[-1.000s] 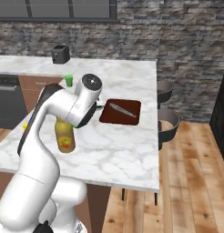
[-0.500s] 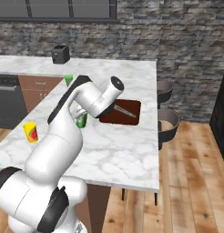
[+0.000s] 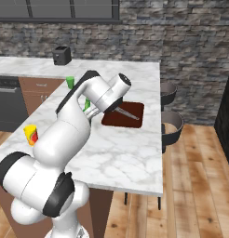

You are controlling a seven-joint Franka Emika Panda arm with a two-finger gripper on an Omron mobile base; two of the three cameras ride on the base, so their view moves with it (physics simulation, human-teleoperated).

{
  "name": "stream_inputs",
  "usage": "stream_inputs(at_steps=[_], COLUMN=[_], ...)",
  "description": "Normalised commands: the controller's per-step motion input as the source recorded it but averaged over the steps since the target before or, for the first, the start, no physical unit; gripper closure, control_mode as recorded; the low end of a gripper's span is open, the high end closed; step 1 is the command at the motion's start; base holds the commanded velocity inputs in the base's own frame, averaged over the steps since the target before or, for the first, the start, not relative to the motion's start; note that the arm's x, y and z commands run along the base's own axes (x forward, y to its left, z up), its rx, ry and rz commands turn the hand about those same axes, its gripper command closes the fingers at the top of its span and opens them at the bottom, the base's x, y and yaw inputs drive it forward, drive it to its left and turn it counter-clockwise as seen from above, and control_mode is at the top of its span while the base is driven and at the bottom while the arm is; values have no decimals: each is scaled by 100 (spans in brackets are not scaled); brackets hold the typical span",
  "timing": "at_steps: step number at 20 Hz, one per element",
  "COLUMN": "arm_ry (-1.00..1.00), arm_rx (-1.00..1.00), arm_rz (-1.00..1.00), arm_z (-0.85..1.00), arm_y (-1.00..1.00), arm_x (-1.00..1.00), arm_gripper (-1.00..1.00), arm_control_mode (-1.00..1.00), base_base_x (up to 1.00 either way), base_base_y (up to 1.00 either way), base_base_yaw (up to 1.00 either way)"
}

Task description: Place the drinks on the dining counter in a tight cluster.

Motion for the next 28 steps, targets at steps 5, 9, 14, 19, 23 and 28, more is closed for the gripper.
stream_inputs(at_steps=[5, 9, 14, 19, 23, 28], arm_ry=[-12, -10, 2, 16, 12, 5], arm_rx=[-8, -7, -4, -1, 0, 0], arm_rz=[0, 0, 0, 0, 0, 0], arm_z=[-50, -44, -39, -25, -5, -21], arm_y=[26, 2, 0, 0, 0, 0], arm_x=[-26, -7, 2, 22, 13, 20], arm_gripper=[100, 100, 100, 100, 100, 100], arm_control_mode=[-100, -100, -100, -100, -100, -100], base_base_x=[0, 0, 0, 0, 0, 0], base_base_y=[0, 0, 0, 0, 0, 0], base_base_yaw=[0, 0, 0, 0, 0, 0])
